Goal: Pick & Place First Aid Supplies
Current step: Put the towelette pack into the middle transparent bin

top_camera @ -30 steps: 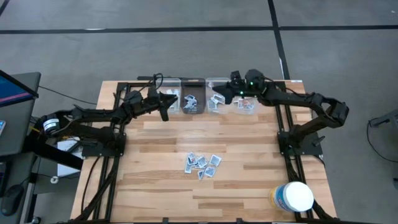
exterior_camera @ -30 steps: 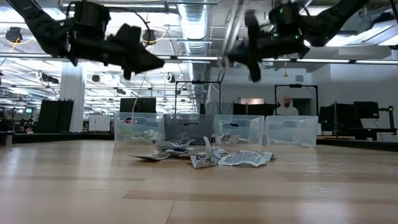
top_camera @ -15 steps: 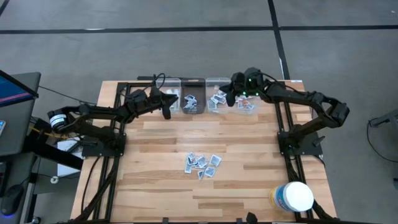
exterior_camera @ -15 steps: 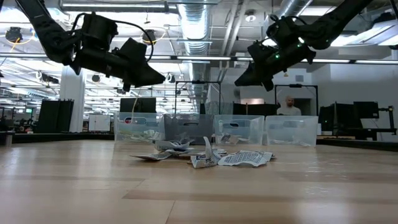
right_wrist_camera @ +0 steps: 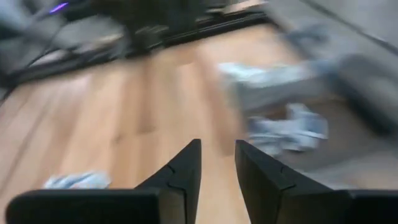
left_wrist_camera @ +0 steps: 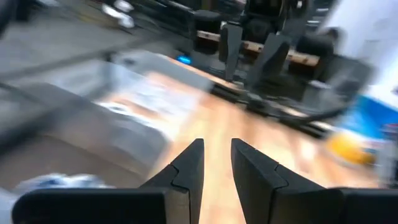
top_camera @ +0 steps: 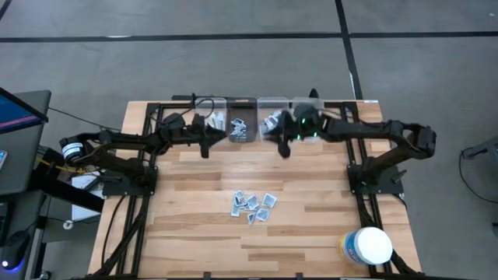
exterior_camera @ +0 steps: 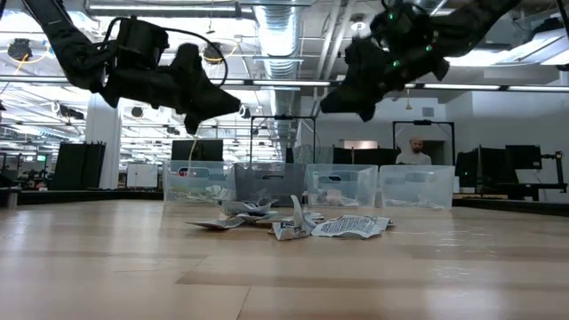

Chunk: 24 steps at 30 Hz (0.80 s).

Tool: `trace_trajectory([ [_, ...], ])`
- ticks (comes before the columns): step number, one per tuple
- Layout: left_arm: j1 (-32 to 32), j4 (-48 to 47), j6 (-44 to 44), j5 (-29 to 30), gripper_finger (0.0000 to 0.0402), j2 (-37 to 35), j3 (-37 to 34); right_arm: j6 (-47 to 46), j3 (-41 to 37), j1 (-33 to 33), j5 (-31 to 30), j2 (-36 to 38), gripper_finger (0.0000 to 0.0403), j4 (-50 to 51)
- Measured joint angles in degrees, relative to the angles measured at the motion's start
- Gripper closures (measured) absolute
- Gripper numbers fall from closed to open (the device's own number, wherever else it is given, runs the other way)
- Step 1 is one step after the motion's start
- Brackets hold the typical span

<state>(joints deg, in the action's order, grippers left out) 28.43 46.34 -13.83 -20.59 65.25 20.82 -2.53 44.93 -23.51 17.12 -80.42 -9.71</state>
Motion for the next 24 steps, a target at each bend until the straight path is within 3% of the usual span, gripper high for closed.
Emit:
trace_trajectory([
  [5,-2.1,-0.06,-8.48,-9.49,0.0321,0.0,0.0,5.49,-0.06,11.11,-0.68,-0.55,0.0312,5.36],
  [10,-5.84,-0.12,-13.67,-14.99,0.0321,-0.02,0.0,5.51,-0.09,21.19,-4.09,-1.07,0.0312,9.54],
  [15,-11.32,-0.26,-13.69,-15.27,0.0321,-0.04,0.0,2.45,0.0,28.96,-11.18,-3.61,0.0313,10.22],
  [24,-19.55,-0.5,-13.5,-13.88,0.0321,-0.04,0.0,-9.77,0.0,36.13,-14.56,-14.02,0.0313,9.11],
])
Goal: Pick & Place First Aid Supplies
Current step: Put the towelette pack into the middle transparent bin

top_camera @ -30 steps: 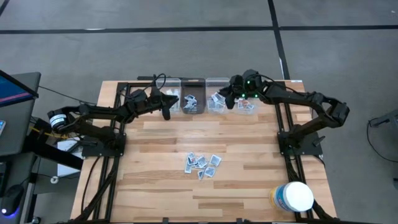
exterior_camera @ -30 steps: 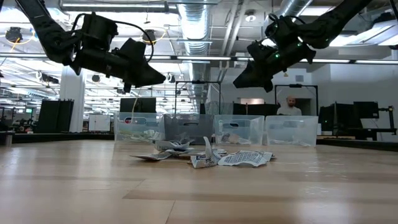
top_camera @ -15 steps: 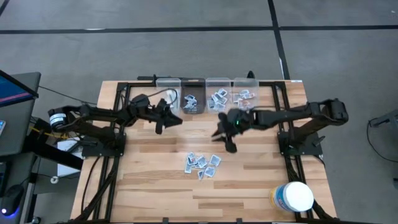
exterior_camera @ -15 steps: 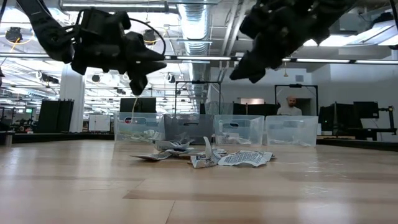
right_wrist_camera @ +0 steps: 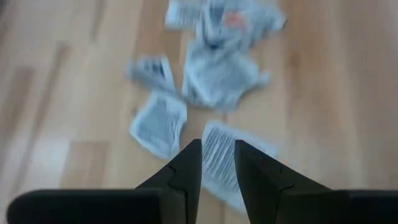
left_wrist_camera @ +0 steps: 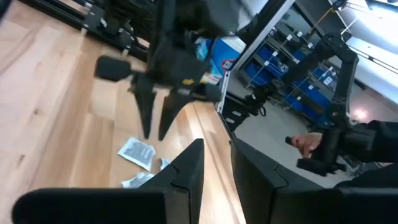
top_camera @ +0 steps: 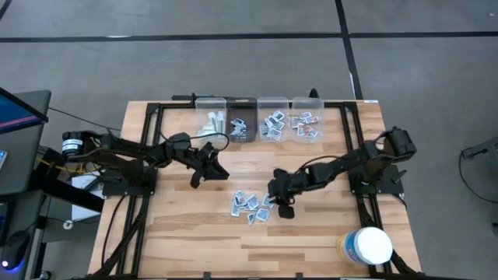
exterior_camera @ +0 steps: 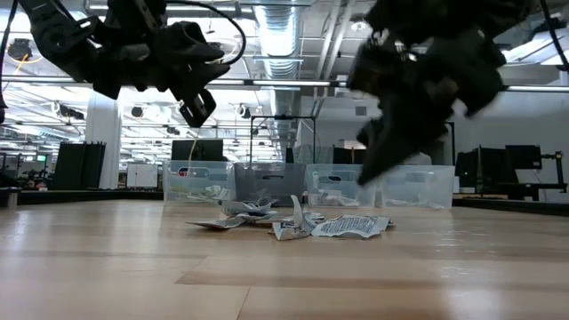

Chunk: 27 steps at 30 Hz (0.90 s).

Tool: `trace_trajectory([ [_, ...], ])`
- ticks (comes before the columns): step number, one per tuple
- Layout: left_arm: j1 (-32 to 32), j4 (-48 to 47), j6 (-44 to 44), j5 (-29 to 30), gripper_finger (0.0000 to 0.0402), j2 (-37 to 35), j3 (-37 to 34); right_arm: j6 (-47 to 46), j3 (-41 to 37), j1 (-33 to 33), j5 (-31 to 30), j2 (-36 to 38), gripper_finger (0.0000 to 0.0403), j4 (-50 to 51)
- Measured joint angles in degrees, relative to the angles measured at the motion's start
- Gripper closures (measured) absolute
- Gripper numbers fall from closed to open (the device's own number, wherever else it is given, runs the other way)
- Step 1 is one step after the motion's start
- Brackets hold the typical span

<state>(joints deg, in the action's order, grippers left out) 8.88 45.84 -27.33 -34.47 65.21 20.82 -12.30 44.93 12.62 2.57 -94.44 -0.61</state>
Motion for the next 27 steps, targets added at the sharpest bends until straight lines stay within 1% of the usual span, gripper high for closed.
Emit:
trace_trajectory([
  [4,-1.02,0.02,-0.11,0.35,0.0321,0.0,0.0,-3.0,0.0,1.77,-0.18,-5.59,0.0313,0.12],
  [8,-1.11,0.03,-1.21,0.39,0.0321,0.0,0.0,-6.92,0.44,2.97,-0.28,-9.67,0.0313,-0.89],
  [11,-1.11,0.04,-1.64,0.39,0.0321,0.0,0.0,-10.1,0.53,3.57,-1.53,-11.52,0.0326,-1.02],
  [16,-1.02,0.04,-1.66,0.39,0.0321,0.0,0.0,-12.8,0.61,3.68,-2.28,-11.5,0.0392,0.27],
  [22,-1.02,0.04,-1.66,0.84,0.0321,0.0,0.0,-12.32,1.12,2.72,-3.39,-7.56,0.0401,5.41],
  [24,-1.01,0.04,-1.6,0.85,0.0321,-0.01,0.0,-10.96,2.03,2.48,-5.46,-5.74,0.0401,7.96],
  [27,-1.0,0.04,-1.55,1.04,0.0321,0.0,0.0,-8.59,3.58,2.04,-9.61,-3.17,0.0402,15.63],
])
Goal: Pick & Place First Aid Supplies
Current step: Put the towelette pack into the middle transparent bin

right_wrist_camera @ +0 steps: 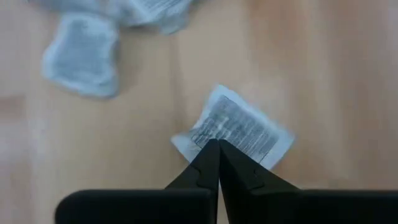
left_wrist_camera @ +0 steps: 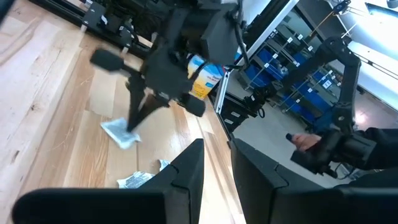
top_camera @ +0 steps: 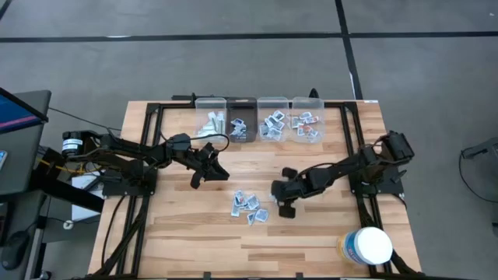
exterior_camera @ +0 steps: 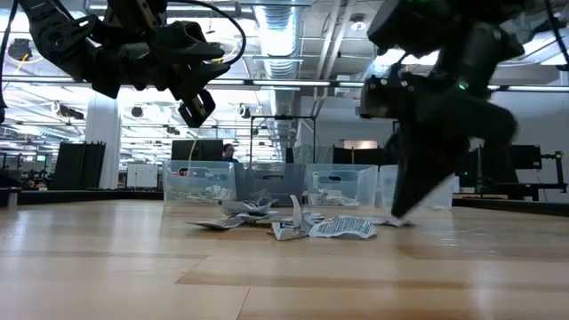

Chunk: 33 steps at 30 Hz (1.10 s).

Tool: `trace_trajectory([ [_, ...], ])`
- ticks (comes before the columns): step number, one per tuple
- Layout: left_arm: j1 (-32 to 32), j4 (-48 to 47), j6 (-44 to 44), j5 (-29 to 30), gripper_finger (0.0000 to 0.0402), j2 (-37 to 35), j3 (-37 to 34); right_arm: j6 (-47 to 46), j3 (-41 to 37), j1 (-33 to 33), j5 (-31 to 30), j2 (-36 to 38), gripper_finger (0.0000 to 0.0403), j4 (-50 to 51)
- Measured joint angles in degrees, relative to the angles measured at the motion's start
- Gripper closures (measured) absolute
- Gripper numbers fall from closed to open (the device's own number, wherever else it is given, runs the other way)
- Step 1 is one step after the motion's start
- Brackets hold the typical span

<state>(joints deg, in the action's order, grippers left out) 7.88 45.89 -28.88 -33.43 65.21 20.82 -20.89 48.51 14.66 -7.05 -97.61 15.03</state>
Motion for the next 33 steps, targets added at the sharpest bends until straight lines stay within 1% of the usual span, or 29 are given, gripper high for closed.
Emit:
trace_trajectory([
  [3,0.1,0.02,0.04,0.06,0.0321,-0.01,0.0,0.32,2.36,-0.71,-3.51,2.66,0.0402,5.98],
  [5,0.26,0.02,0.04,0.05,0.0321,0.0,0.0,1.28,3.18,-1.29,-3.76,3.76,0.0401,7.54],
  [12,0.33,0.02,0.07,0.06,0.0321,-0.02,0.0,4.33,5.25,-1.19,-3.34,4.36,0.0397,7.12],
  [17,0.33,0.02,0.07,0.0,0.0321,-0.02,0.0,4.34,4.73,-1.21,-3.34,4.36,0.0377,7.2],
  [22,0.33,0.02,0.07,0.0,0.0321,-0.02,0.0,4.33,3.66,-1.23,-3.13,4.36,0.034,7.04],
  [26,0.33,0.02,0.07,-0.02,0.0321,-0.02,0.0,4.35,3.42,-1.23,-3.08,2.2,0.0315,7.48],
  [28,0.33,0.02,0.07,0.0,0.0321,-0.02,0.0,4.34,3.63,-1.25,-2.62,-0.01,0.0304,5.63],
  [33,0.35,0.02,0.07,-0.02,0.0321,-0.02,0.0,3.83,4.18,-1.17,-1.07,-5.89,0.0293,4.52],
])
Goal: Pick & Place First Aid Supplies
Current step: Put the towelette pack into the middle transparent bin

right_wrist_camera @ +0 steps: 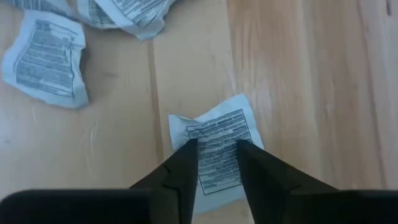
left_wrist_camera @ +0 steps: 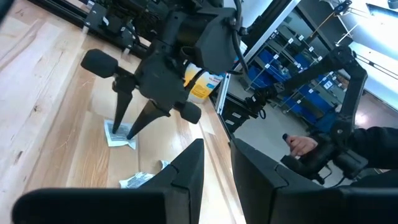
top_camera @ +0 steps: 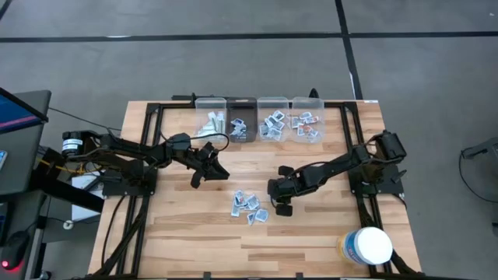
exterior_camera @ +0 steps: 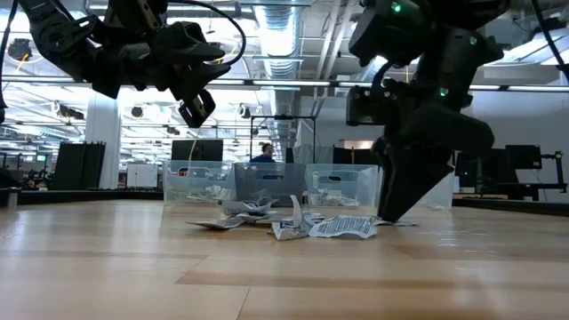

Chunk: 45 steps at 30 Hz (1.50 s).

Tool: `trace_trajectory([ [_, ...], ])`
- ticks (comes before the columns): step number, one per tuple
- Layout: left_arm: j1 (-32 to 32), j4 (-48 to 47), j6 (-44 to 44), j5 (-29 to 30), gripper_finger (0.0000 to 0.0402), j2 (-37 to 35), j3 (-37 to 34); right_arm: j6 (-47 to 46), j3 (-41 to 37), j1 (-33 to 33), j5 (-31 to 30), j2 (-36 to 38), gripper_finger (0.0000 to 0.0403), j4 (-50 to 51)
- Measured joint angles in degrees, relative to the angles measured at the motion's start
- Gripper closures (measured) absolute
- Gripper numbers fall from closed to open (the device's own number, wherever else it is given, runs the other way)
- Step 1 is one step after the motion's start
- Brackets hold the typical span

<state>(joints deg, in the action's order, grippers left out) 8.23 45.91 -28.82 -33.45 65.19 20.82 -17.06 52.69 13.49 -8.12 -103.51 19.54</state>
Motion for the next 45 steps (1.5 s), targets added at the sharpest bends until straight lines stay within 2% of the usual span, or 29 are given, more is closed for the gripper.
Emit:
trace_trajectory([
  [4,0.0,-0.02,0.0,-0.02,0.0321,0.0,-0.02,-3.23,0.67,0.46,0.27,-2.88,0.031,0.14],
  [10,0.0,-0.44,0.04,-0.02,0.0321,0.0,-0.02,-4.38,0.3,0.59,1.48,-1.15,0.0391,0.32],
  [15,0.0,-0.44,0.44,-0.01,0.0321,0.0,-0.04,-6.14,-0.49,-0.61,0.51,4.51,0.0394,0.81],
  [22,0.24,-0.51,0.46,0.0,0.0321,0.0,-0.04,-6.12,-0.09,-4.48,-0.59,16.82,0.0398,-8.97],
  [27,0.24,-0.63,0.48,-0.01,0.0321,0.0,-0.04,-6.04,0.0,-7.42,0.03,25.06,0.0398,-20.35],
  [31,0.24,-0.66,0.48,0.0,0.0321,0.0,-0.04,-5.97,0.0,-9.72,4.81,29.5,0.0401,-30.79],
  [41,1.59,-0.68,0.48,-0.48,0.0321,0.0,-0.04,-6.4,0.11,-12.49,26.44,31.94,0.0402,-48.73],
  [45,1.6,-0.68,1.21,-0.48,0.0321,0.0,-0.04,-6.4,0.11,-12.43,29.13,31.94,0.0402,-50.5],
])
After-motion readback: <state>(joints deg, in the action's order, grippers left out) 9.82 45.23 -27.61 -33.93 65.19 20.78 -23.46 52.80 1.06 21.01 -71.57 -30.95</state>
